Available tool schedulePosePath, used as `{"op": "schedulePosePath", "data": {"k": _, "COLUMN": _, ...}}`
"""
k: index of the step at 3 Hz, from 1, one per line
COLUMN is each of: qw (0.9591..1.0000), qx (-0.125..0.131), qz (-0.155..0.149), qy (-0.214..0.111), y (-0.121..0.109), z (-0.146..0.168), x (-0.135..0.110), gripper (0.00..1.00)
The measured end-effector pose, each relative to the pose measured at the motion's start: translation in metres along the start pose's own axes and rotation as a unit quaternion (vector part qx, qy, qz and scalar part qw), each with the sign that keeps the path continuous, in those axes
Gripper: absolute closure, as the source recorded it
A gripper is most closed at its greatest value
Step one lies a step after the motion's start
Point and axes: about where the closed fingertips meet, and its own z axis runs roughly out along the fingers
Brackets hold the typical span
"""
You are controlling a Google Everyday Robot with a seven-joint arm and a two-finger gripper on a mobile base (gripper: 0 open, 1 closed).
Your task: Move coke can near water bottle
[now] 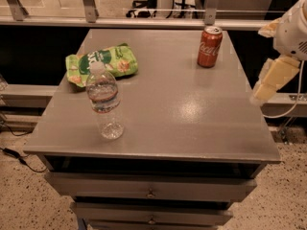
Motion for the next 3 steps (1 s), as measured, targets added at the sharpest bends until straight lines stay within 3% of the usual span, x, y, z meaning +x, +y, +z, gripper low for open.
{"op": "schedulePosePath", "data": {"k": 2, "qw": 0.9956, "qx": 0.034, "qz": 0.054, "qy": -0.069, "y": -0.093, "z": 0.054, "x": 0.008, "gripper": 0.0}}
{"op": "schedulePosePath", "data": {"k": 3, "qw": 0.9862, "qx": 0.048, "qz": 0.099, "qy": -0.124, "y": -0.143, "z": 0.087, "x": 0.013, "gripper": 0.0}}
